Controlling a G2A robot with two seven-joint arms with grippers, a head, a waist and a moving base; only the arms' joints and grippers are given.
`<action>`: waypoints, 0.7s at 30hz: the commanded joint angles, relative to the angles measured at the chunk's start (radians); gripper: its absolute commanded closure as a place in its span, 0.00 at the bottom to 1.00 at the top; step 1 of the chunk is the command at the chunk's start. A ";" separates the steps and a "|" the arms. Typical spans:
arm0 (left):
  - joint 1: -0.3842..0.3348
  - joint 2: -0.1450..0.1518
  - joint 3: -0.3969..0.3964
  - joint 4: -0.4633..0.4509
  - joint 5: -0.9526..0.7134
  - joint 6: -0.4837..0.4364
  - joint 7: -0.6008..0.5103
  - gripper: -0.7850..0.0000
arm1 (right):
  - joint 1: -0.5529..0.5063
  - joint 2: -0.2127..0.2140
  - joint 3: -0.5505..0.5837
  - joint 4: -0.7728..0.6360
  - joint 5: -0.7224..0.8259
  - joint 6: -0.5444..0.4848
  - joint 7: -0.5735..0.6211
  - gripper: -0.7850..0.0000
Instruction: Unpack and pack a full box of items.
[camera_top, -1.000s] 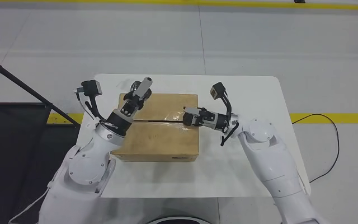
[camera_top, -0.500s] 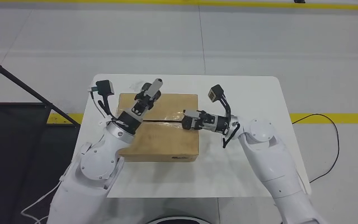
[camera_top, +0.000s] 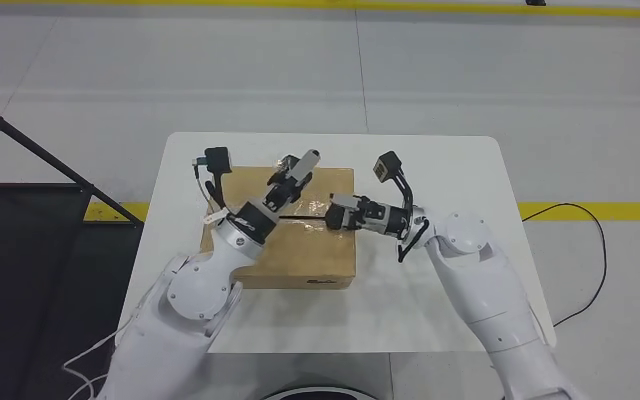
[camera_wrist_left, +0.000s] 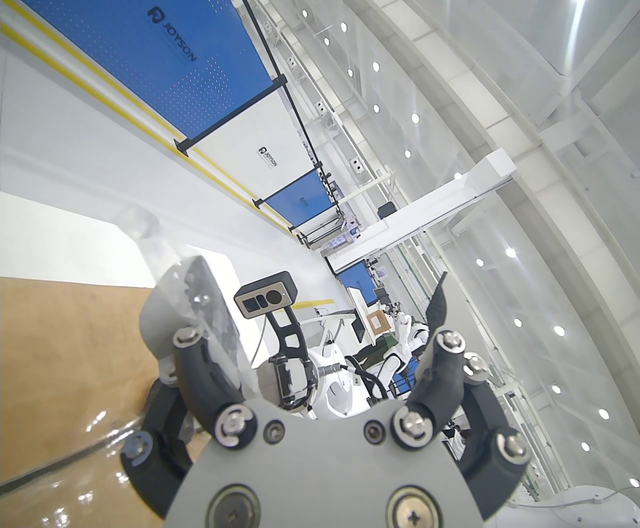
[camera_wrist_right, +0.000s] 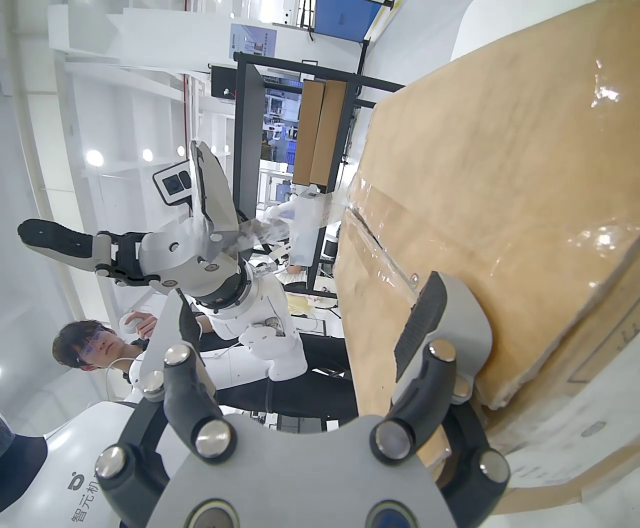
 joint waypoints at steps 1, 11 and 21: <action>-0.004 -0.003 0.009 0.009 -0.001 0.001 0.003 0.00 | -0.002 0.001 0.002 -0.002 0.001 -0.004 -0.003 0.00; -0.015 -0.018 0.049 0.044 -0.015 0.002 0.003 0.00 | -0.007 0.005 0.010 0.001 0.009 -0.011 0.001 0.00; -0.034 -0.033 0.080 0.069 -0.028 -0.001 -0.007 0.00 | -0.013 0.009 0.020 0.009 0.017 -0.023 -0.005 0.00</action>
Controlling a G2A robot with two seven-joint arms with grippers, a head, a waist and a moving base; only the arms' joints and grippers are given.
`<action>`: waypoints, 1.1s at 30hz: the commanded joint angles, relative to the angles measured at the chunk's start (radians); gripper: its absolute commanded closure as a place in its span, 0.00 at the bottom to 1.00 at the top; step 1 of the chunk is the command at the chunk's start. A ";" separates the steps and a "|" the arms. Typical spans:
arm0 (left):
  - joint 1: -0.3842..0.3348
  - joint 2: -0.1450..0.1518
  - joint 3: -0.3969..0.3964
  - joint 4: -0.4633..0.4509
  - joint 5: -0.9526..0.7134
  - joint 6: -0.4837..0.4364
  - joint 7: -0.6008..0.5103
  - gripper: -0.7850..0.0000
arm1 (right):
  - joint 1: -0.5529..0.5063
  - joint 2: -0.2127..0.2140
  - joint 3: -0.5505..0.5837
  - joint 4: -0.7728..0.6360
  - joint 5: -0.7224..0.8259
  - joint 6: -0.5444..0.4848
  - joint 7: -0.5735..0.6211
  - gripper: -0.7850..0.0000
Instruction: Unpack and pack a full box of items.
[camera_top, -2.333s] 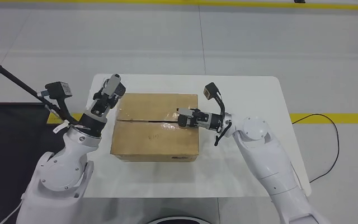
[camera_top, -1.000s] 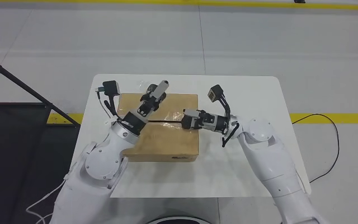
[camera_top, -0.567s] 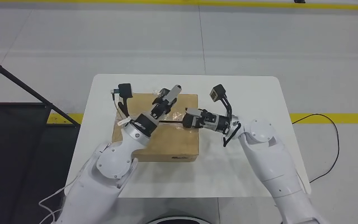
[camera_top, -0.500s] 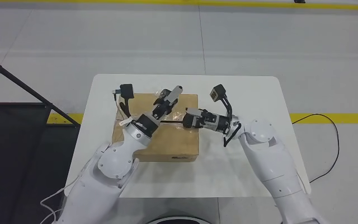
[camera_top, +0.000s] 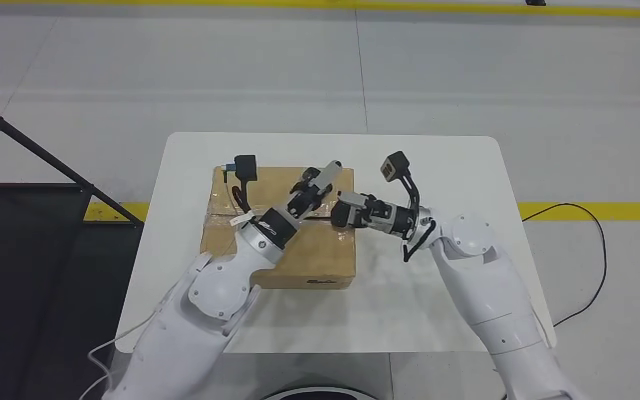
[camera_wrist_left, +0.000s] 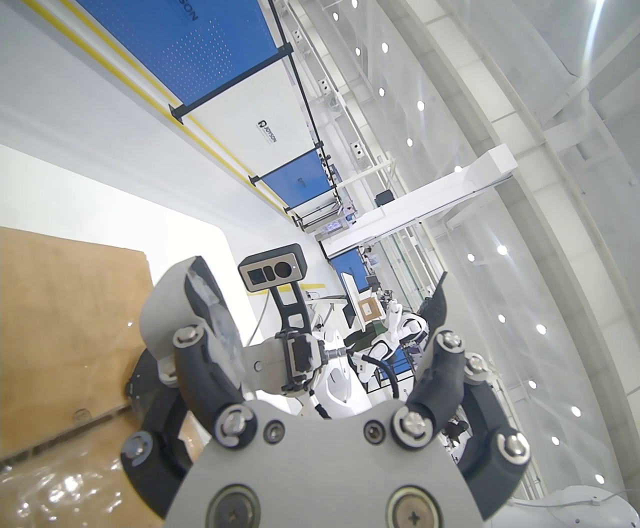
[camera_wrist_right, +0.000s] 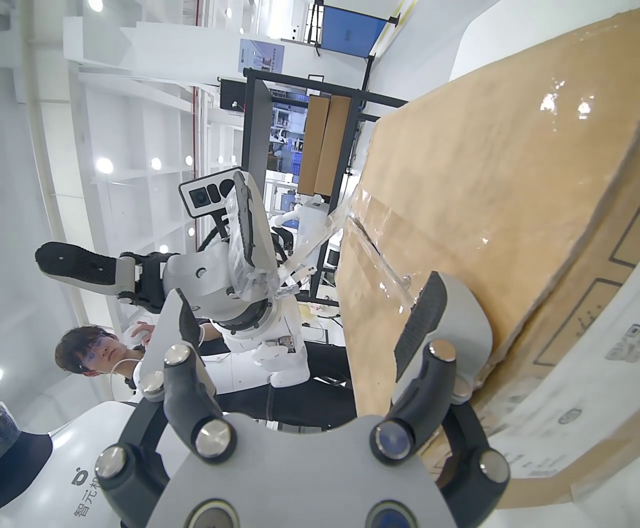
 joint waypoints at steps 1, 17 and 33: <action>-0.003 -0.002 0.004 0.004 -0.001 0.000 0.000 0.00 | 0.000 0.000 0.000 0.001 0.001 0.000 0.001 0.00; -0.020 -0.019 0.009 0.031 -0.010 -0.003 -0.014 0.00 | 0.012 0.000 -0.008 0.026 0.018 -0.010 0.007 0.00; -0.004 -0.024 -0.048 0.005 -0.010 -0.004 -0.020 0.00 | -0.005 0.026 0.041 -0.036 -0.033 0.059 0.062 0.00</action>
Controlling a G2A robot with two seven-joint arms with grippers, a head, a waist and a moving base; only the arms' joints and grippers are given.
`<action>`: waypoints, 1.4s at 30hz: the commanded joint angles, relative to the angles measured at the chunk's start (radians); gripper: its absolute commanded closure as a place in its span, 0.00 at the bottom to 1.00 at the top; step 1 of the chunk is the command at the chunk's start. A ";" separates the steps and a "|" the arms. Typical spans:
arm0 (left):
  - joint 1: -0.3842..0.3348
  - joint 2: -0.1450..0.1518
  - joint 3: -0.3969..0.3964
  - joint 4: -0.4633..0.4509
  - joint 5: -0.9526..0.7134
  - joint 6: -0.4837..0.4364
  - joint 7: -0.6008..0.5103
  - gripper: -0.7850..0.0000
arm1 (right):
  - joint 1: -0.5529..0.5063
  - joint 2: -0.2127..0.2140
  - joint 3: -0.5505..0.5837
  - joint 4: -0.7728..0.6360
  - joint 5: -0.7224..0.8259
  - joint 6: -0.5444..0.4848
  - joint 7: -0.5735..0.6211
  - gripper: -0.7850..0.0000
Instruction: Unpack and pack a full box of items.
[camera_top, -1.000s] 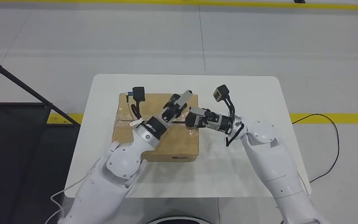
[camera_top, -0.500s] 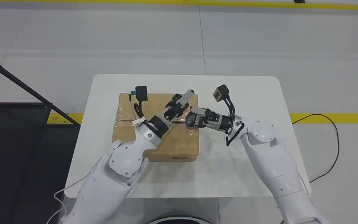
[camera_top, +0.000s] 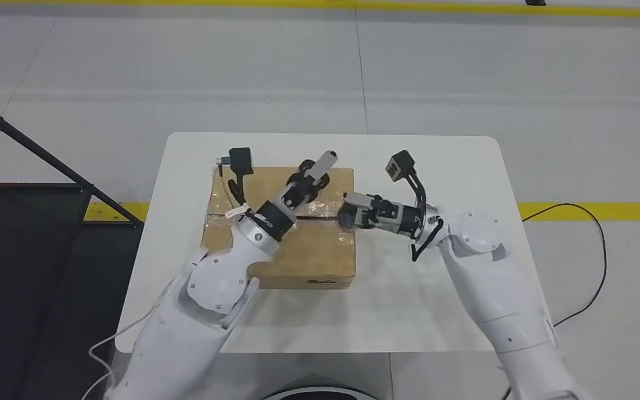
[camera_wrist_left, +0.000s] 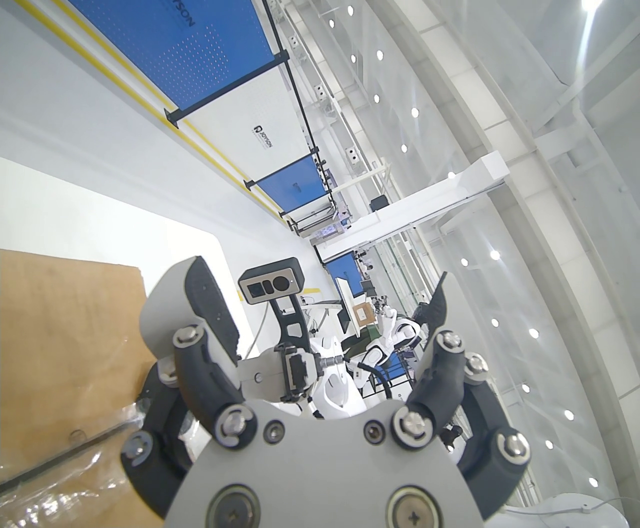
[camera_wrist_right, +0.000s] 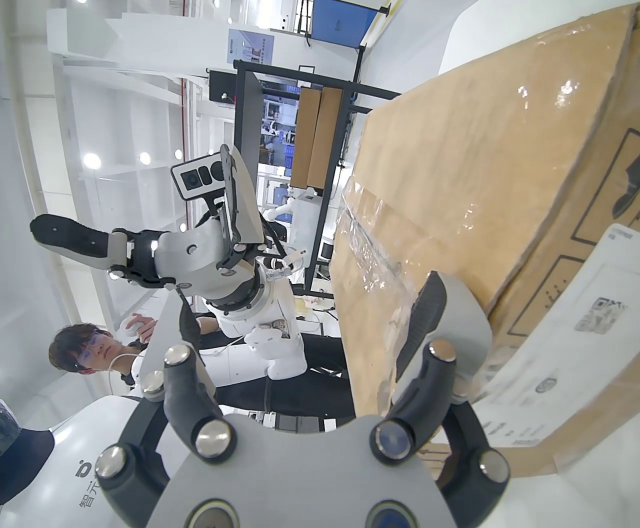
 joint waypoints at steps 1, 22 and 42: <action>0.005 0.000 -0.008 -0.003 -0.001 -0.001 0.000 0.00 | -0.006 0.005 0.010 -0.016 -0.012 0.022 0.010 0.00; 0.053 -0.005 -0.058 -0.045 0.008 -0.011 0.001 0.00 | -0.033 0.038 0.034 -0.110 -0.061 0.147 0.085 0.58; 0.177 0.019 -0.281 -0.113 -0.109 -0.019 -0.179 0.00 | -0.009 0.054 0.016 -0.119 -0.133 0.150 0.080 1.00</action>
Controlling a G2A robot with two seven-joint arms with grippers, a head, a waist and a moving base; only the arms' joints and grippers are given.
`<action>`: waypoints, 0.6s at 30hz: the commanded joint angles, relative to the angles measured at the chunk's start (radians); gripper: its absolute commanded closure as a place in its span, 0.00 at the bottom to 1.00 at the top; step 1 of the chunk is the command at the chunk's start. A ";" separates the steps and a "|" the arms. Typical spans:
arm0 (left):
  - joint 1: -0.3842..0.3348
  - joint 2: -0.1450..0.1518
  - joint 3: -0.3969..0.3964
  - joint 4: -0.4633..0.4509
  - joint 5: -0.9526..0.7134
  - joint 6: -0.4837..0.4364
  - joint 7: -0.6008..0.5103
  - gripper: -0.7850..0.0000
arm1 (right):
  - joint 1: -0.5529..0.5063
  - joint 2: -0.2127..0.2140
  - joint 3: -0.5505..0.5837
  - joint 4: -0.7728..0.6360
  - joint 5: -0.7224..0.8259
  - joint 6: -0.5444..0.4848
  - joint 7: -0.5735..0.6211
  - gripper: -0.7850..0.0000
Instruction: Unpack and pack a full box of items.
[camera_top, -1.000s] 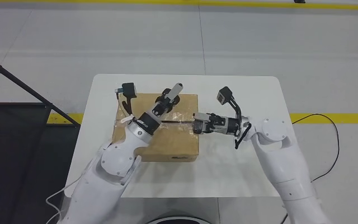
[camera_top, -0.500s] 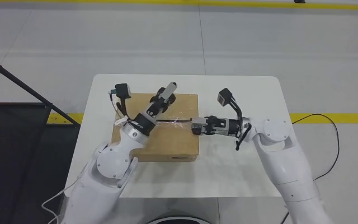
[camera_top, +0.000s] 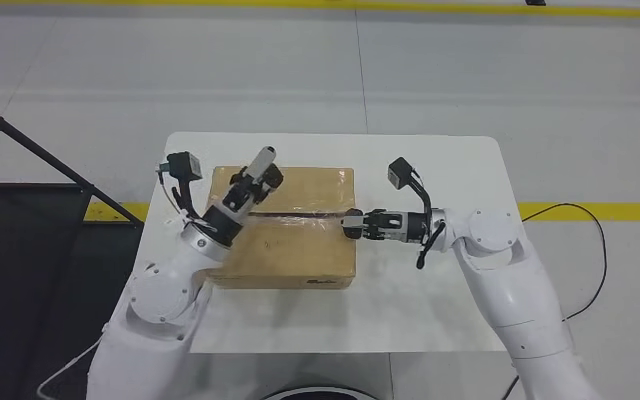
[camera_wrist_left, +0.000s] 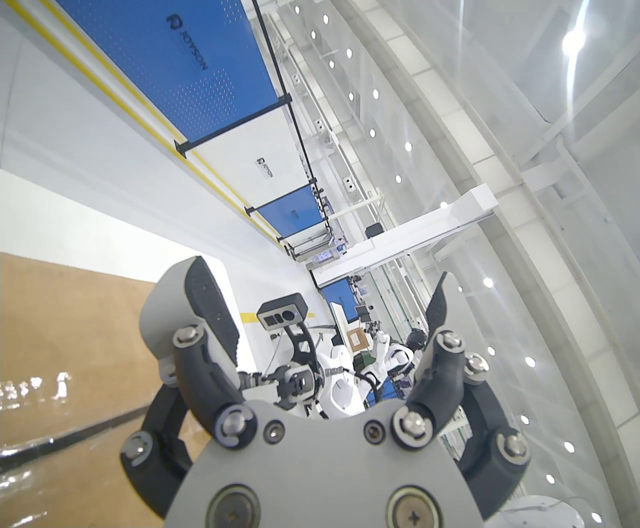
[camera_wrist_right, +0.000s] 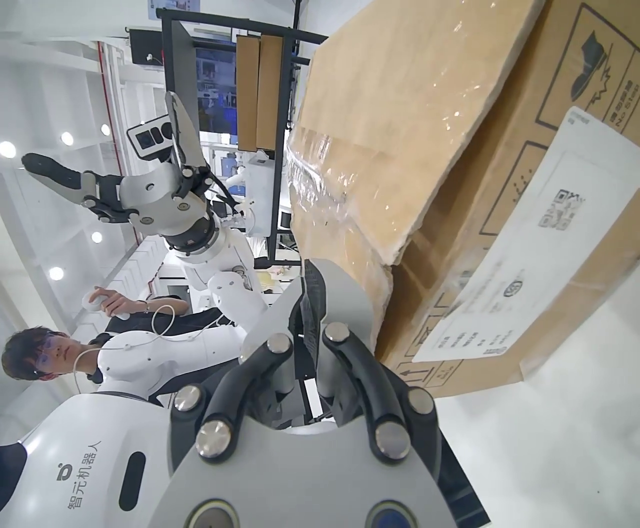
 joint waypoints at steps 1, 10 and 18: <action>0.011 0.004 -0.017 0.003 -0.016 -0.003 -0.045 0.00 | 0.003 0.001 -0.001 -0.003 -0.003 -0.003 -0.004 1.00; 0.039 0.015 -0.056 0.044 -0.109 0.009 -0.208 0.00 | 0.019 0.005 -0.015 -0.015 -0.029 0.005 -0.014 1.00; 0.037 0.022 -0.051 0.107 -0.071 0.037 -0.236 0.00 | 0.022 0.010 -0.020 -0.016 -0.044 0.022 -0.028 1.00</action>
